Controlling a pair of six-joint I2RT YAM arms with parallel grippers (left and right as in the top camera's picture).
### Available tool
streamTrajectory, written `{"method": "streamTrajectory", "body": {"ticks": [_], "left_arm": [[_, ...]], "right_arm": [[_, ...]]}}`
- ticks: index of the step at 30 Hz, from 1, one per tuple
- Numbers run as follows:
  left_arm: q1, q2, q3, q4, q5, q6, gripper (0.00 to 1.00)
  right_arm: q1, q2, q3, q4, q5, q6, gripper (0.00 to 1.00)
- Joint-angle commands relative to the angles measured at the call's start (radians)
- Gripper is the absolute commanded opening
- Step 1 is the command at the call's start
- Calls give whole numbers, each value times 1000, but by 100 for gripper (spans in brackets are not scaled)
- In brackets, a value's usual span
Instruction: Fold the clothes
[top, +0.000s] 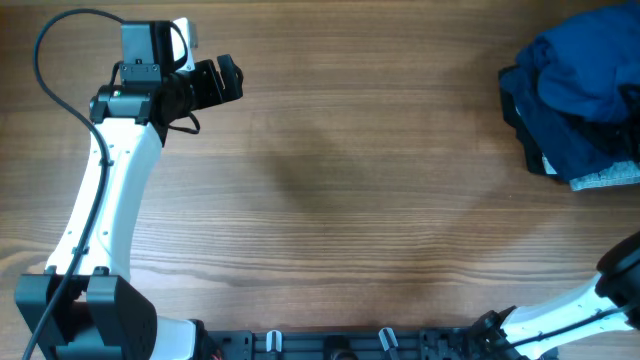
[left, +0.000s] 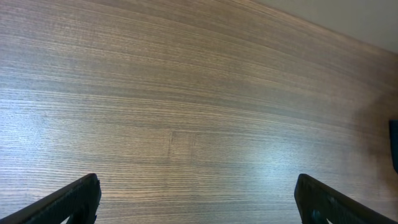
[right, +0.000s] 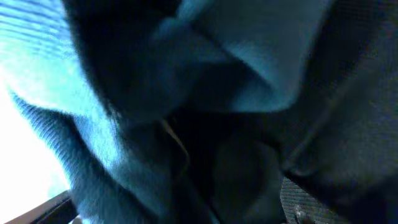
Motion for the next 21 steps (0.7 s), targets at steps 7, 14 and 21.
{"method": "streamTrajectory", "body": {"ticks": [7, 14, 21], "left_arm": [[4, 18, 2, 3, -5, 17, 100], [3, 74, 2, 3, 0, 16, 100], [-19, 100, 2, 3, 18, 13, 100]], "right_arm": [[-46, -290, 8, -91, 33, -71, 87], [59, -384, 8, 43, 231, -407, 70], [284, -296, 8, 352, 645, -463, 55]]}}
